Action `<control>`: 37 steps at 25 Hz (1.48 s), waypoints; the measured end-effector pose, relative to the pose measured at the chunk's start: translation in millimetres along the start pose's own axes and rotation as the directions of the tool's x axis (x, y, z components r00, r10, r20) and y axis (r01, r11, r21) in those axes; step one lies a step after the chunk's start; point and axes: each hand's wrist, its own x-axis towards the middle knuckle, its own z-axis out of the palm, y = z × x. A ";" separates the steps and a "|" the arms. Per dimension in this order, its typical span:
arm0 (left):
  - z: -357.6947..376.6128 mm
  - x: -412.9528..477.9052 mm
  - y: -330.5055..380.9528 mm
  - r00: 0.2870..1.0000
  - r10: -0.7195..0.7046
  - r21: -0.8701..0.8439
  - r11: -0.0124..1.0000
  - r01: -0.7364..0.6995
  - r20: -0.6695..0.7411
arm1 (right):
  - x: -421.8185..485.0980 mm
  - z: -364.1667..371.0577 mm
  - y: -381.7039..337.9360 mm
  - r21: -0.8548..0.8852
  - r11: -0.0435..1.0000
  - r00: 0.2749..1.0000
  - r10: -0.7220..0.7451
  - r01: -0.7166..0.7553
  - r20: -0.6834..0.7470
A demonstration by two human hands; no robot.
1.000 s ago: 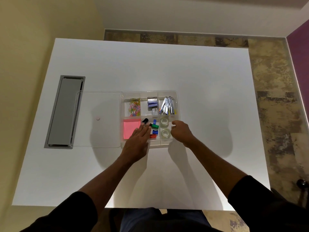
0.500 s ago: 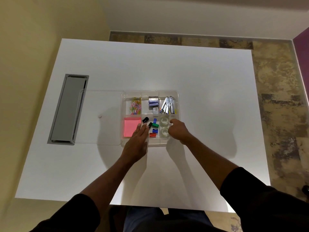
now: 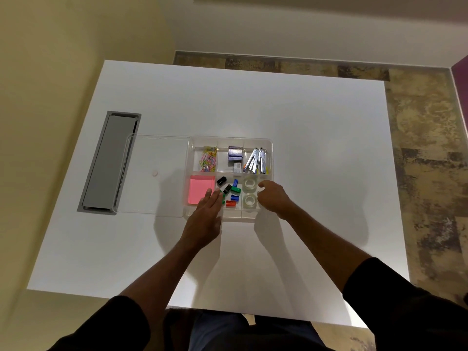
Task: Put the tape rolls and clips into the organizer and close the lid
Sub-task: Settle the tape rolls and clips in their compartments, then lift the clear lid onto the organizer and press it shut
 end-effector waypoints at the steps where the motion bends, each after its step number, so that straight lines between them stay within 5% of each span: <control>1: -1.2 -1.5 -0.3 1.000 -0.006 -0.006 1.000 0.006 -0.010 | -1.2 -4.1 2.1 0.035 0.999 0.999 -0.022 0.023 -0.025; 9: -17.4 -22.6 17.6 0.962 -0.153 -0.124 0.984 0.128 -0.226 | -20.4 -29.2 19.3 0.315 0.946 0.981 -0.011 0.073 -0.194; 15: -39.0 -35.2 -2.5 0.839 -0.391 -0.340 0.902 0.267 -0.378 | -45.3 9.6 -23.8 0.329 0.929 0.985 -0.152 0.169 -0.077; 21: -86.0 -50.1 -102.6 0.751 -0.618 -0.385 0.768 0.512 -0.235 | -58.4 104.5 -95.6 0.289 0.924 0.954 -0.287 0.252 0.085; 28: -126.3 -53.6 -202.1 0.637 -0.767 -0.403 0.608 0.684 -0.076 | -43.0 208.2 -148.9 -0.064 0.920 0.884 -0.349 0.386 0.312; 32: -141.3 -53.4 -227.2 0.647 -0.762 -0.447 0.576 0.684 0.009 | -30.4 232.9 -149.0 -0.270 0.863 0.863 -0.299 0.427 0.407; 37: -144.3 -47.5 -241.4 0.697 -0.715 -0.474 0.596 0.648 0.053 | -25.8 241.8 -136.3 -0.263 0.868 0.874 -0.313 0.422 0.372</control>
